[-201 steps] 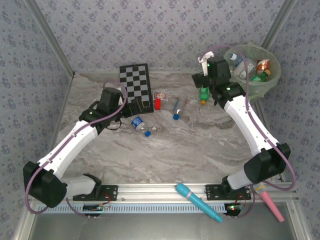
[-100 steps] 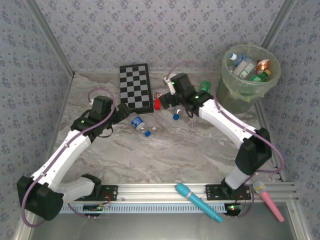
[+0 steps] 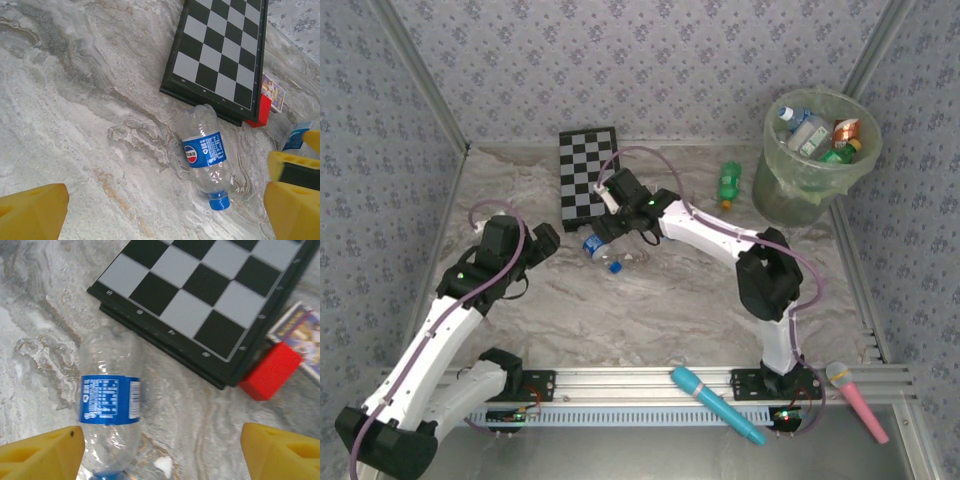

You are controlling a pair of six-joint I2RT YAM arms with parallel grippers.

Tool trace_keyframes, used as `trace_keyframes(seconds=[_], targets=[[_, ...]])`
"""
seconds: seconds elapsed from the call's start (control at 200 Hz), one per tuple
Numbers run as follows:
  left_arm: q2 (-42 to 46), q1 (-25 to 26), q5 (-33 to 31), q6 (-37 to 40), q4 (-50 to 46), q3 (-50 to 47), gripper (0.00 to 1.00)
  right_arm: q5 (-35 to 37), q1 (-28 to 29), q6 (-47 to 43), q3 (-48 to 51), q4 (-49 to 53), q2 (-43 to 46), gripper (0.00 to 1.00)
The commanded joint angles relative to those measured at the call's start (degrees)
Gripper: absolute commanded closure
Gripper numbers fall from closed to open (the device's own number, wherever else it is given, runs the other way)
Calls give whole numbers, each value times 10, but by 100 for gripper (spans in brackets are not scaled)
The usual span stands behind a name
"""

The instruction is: Put the plastic bottles in the bin

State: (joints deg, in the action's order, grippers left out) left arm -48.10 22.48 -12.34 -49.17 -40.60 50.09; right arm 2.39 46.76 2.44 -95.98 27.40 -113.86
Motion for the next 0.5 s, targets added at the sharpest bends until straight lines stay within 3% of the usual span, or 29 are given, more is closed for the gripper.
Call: trace_keyframes(seconds=[0.0, 0.495], targets=[[21, -5, -16, -8, -27, -4, 0, -11, 12, 11, -43, 24, -47, 20], [33, -5, -5, 13, -20, 3, 0, 22, 38, 6, -124, 51, -176, 25]])
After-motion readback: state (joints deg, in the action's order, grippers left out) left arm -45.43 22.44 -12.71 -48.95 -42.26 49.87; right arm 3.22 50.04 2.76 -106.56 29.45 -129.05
